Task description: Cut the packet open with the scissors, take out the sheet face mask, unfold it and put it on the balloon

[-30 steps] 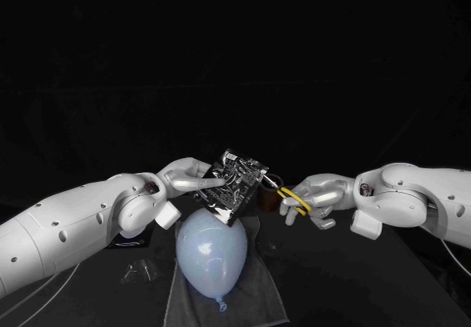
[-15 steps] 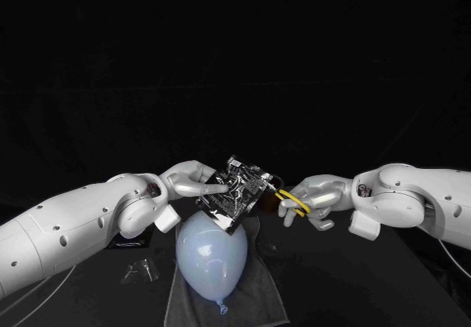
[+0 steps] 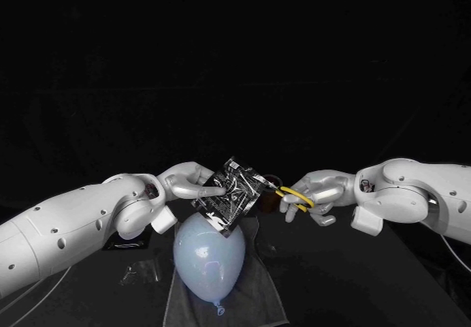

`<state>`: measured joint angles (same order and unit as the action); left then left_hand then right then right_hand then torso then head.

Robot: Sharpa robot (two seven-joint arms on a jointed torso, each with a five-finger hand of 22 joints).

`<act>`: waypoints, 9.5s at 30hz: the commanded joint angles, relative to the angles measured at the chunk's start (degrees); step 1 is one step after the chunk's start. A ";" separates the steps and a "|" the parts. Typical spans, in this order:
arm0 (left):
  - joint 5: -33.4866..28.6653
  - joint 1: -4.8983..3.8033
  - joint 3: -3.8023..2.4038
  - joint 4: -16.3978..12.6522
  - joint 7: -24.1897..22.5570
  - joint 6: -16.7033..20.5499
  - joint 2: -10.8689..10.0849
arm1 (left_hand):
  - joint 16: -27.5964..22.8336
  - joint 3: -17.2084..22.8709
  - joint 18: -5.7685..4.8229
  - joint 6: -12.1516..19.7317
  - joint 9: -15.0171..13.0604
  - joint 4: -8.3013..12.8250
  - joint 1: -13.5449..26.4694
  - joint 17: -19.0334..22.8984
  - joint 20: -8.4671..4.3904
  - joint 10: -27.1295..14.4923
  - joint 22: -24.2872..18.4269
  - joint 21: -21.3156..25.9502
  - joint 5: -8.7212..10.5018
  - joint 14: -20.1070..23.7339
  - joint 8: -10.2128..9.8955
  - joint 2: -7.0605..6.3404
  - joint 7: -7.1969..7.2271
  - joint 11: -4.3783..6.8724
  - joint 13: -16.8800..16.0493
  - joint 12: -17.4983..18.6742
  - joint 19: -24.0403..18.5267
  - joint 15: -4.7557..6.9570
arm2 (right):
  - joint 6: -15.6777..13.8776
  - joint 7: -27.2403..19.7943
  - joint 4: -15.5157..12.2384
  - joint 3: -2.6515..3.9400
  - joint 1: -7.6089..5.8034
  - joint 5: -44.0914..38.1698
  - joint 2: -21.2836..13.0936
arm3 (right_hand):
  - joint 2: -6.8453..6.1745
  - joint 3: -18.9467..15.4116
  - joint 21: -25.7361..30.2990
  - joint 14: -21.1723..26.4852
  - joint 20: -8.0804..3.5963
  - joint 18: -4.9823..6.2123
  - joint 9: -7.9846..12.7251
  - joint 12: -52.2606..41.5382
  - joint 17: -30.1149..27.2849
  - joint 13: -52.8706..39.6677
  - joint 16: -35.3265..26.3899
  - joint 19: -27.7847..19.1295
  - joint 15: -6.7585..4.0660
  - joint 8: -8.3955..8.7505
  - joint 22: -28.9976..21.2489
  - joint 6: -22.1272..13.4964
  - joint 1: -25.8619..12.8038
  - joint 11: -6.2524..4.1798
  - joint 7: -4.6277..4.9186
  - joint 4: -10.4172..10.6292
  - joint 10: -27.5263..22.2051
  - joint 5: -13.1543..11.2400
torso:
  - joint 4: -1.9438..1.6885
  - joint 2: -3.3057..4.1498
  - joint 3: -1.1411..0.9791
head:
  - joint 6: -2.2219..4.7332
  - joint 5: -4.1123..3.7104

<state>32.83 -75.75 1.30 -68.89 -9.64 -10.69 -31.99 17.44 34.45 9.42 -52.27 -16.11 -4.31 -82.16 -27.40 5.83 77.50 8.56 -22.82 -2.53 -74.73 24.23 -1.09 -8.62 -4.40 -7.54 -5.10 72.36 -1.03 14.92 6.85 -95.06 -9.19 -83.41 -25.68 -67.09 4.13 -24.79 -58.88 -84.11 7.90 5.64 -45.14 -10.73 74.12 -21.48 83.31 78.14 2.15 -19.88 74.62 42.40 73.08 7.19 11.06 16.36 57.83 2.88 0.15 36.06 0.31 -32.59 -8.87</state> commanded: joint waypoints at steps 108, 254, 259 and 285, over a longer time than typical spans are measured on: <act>-0.23 -6.27 -1.17 2.61 5.39 -13.62 -3.69 | 0.75 0.80 0.76 -0.60 -10.09 0.46 0.33 -1.12 -0.48 0.29 0.55 -0.89 -0.24 0.17 0.04 -0.05 0.18 0.25 -0.34 -0.29 -0.19 0.37 | -2.29 -3.72 -4.52 -1.69 1.72 0.81 -0.05 | -7.79 10.31 1.19 0.18 -1.30 0.68 6.44 0.18 -1.88 10.49 -0.34 -0.09 -1.19 5.93 -0.88 -8.58 0.01 -1.78 -1.46 0.25 2.73 -0.10 | 0.01 0.05 -0.03 | -0.81 0.98; 1.94 -6.20 -1.13 1.04 5.18 -16.40 -3.87 | 1.07 0.80 0.75 -0.72 -10.43 0.46 0.42 -1.87 -0.53 0.39 0.87 -1.34 -0.23 0.34 -0.07 -0.13 0.24 0.30 -0.51 -0.28 -0.39 0.41 | -1.04 -5.76 -2.53 -1.59 1.81 -0.19 1.95 | -10.04 10.50 12.22 2.89 0.47 2.46 8.90 3.15 -6.82 16.69 -1.95 -4.21 0.78 5.27 -7.10 -14.35 7.46 0.52 -2.02 0.26 -4.78 -0.06 | 0.00 0.01 0.02 | -0.46 0.77; 1.94 -6.20 -1.13 0.86 5.20 -16.51 -3.84 | 1.07 0.80 0.75 -0.72 -10.43 0.46 0.42 -1.87 -0.53 0.39 0.87 -1.34 -0.23 0.34 -0.07 -0.13 0.24 0.30 -0.51 -0.28 -0.39 0.41 | -1.23 -5.77 -2.13 -1.59 1.81 -0.15 2.33 | -9.94 10.89 12.15 2.81 0.46 2.46 8.73 2.81 -6.69 16.82 -1.85 -4.05 0.71 4.53 -7.17 -14.42 7.27 0.41 -1.46 0.28 -4.35 -0.07 | -0.02 -0.01 0.03 | -0.49 0.68; 1.36 -6.21 -1.13 0.34 5.39 -17.00 -3.65 | 1.15 0.80 0.76 -0.75 -10.51 0.46 0.44 -2.03 -0.54 0.44 0.94 -1.45 -0.23 0.36 -0.08 -0.14 0.26 0.32 -0.56 -0.29 -0.42 0.43 | -3.18 -6.72 -0.93 -1.59 2.06 0.90 4.68 | -8.32 10.99 11.70 2.48 0.07 2.37 8.43 1.57 -6.59 17.31 -1.63 -3.29 0.27 1.25 -7.32 -12.70 6.87 -0.07 -0.26 0.04 -2.57 -0.09 | -0.02 -0.01 -0.01 | -0.46 0.50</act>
<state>35.10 -81.89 0.23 -68.19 -3.81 -26.44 -35.84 18.41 34.84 9.25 -52.57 -16.11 -3.79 -81.68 -29.40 5.54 77.69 9.45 -23.89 -2.50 -74.30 23.94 -1.63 -8.49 -4.22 -8.12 -5.12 71.85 -1.08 12.65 1.84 -95.99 -10.86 -81.36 -25.42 -62.60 -4.88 -13.87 -47.14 -81.57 8.19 7.35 -36.64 -8.76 67.42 -4.25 81.54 74.59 2.64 -18.35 67.20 32.89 79.70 7.27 6.02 16.52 54.88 3.01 0.13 36.06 0.34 -33.13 -8.31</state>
